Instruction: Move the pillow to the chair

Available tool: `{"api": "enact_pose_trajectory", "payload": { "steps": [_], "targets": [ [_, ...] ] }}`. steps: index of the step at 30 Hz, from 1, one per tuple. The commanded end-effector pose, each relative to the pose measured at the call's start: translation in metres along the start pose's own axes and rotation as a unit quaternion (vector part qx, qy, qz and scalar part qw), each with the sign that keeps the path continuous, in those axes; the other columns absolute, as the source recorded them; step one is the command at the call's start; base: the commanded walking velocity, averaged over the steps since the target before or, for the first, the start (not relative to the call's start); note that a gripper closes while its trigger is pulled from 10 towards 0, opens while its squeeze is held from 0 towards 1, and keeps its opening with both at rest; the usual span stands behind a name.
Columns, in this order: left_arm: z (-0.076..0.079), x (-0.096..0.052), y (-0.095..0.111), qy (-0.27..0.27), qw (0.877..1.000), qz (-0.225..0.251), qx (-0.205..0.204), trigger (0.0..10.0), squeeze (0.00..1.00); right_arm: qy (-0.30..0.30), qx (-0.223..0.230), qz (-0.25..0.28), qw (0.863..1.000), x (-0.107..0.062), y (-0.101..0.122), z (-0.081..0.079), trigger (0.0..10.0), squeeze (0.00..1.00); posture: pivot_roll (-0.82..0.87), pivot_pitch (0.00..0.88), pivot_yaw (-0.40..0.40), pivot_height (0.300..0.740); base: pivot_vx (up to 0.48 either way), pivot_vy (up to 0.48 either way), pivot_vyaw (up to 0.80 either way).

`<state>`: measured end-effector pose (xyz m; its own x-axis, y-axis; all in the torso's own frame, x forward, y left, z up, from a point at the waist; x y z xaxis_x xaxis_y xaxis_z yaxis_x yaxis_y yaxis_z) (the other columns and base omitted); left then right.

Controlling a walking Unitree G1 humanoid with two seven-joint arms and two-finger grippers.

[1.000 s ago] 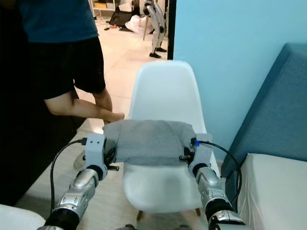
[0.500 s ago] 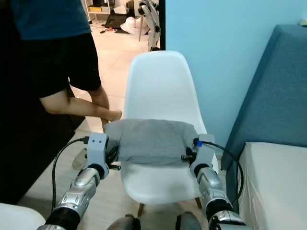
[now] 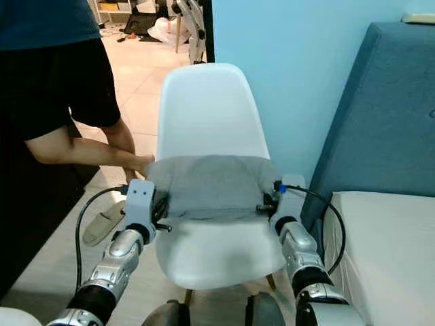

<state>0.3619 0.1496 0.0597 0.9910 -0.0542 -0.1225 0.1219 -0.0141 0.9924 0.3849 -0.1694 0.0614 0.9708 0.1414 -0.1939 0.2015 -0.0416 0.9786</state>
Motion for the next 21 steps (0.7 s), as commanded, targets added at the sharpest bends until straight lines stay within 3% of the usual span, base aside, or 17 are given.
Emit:
{"api": "enact_pose_trajectory", "payload": {
  "steps": [1,12,18,21],
  "targets": [
    [-0.013,0.001,0.011,0.018,0.999,0.026,0.004,10.0,0.0,0.004,-0.011,0.017,1.0,0.003,0.01,-0.001,10.0,0.0,0.01,0.122,-0.021,0.612,0.0,0.0,0.0],
    [-0.017,0.002,0.016,0.02,0.999,0.04,0.012,10.0,0.0,0.01,-0.011,0.024,1.0,0.006,0.017,-0.003,10.0,0.0,0.01,0.146,-0.021,0.597,0.0,0.0,0.0],
    [0.0,0.005,0.02,-0.023,0.998,0.042,0.029,10.0,0.0,0.008,0.0,0.026,1.0,0.004,0.015,0.0,10.0,0.0,0.02,0.161,-0.016,0.592,0.0,0.0,0.0],
    [0.001,0.006,0.02,-0.025,0.998,0.041,0.029,10.0,0.0,0.009,0.004,0.03,0.999,0.004,0.015,0.0,10.0,0.0,0.02,0.161,-0.016,0.587,0.0,0.0,0.0]
  ]
}}
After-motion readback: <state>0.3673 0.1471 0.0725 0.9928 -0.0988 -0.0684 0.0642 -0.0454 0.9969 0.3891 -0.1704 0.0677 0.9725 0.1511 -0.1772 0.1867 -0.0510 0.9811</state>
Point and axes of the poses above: a point about 5 cm out from each wrist's last joint towards the gripper, its own x axis pointing out of the wrist towards the gripper, its own y axis along the axis of the wrist's last joint, z = x × y, the point moved 4 cm from there along x, pointing out of the wrist towards the gripper, and after that the axes turned 4 degrees about -x, right-handed, at the moved point
